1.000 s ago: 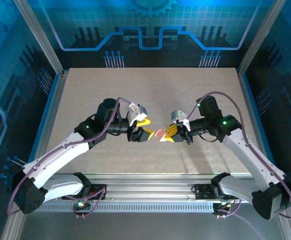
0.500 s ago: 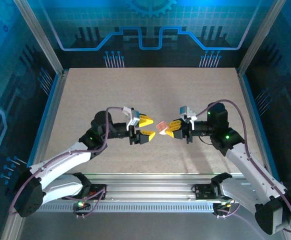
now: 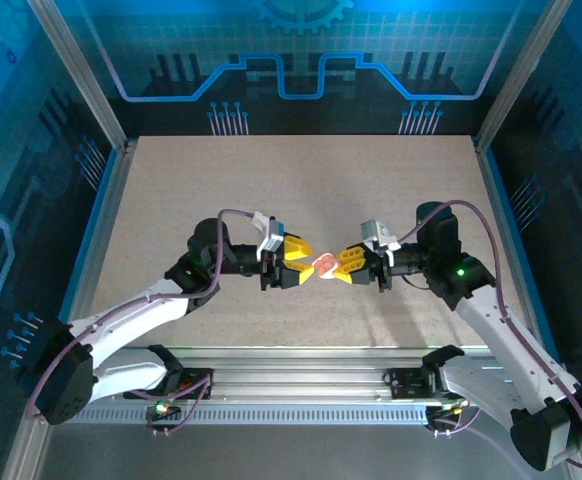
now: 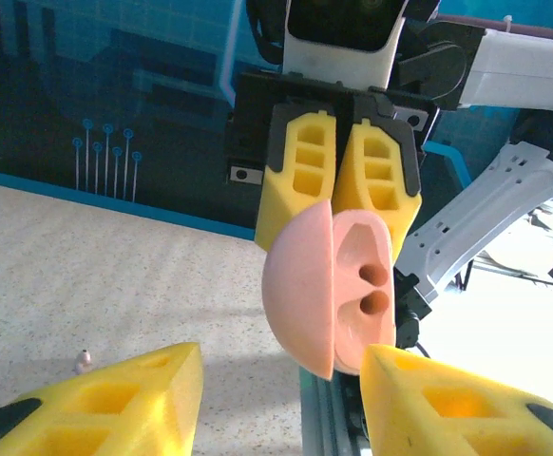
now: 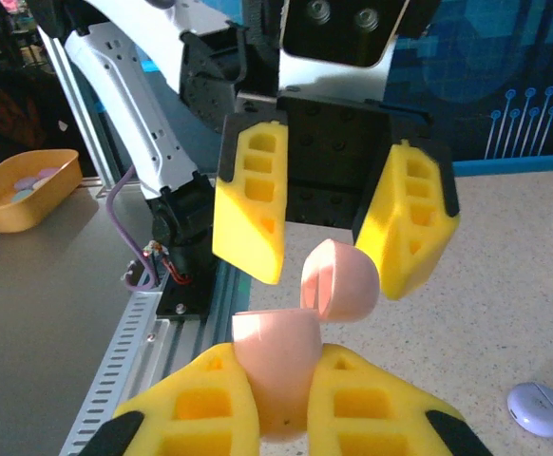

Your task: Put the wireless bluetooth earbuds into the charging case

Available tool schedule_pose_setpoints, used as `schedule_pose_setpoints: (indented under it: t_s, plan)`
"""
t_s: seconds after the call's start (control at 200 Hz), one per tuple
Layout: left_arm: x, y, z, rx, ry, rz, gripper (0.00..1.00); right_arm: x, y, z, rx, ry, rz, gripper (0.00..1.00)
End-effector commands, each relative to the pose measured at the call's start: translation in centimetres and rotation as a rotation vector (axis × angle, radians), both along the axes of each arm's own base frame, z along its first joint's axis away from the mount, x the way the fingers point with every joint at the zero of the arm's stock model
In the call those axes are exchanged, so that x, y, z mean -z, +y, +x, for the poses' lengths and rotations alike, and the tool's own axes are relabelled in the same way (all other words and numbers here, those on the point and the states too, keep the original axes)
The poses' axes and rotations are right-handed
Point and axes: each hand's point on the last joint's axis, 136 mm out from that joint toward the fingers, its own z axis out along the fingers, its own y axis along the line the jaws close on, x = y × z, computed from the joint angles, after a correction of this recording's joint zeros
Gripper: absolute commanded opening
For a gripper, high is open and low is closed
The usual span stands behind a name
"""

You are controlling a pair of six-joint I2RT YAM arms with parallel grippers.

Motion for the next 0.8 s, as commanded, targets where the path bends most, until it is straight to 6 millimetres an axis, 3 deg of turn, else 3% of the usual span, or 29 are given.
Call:
schedule_pose_setpoints:
  t_s: [0.0, 0.79]
  plan:
    - [-1.8, -0.5, -1.0, 0.071, -0.035, -0.030, 0.48, -0.6, 0.2, -1.1, -0.066, -0.027, 0.005, 0.11]
    - [-1.5, -1.4, -2.1, 0.151, -0.004, 0.013, 0.21, -0.7, 0.8, -0.9, -0.085, -0.057, -0.023, 0.12]
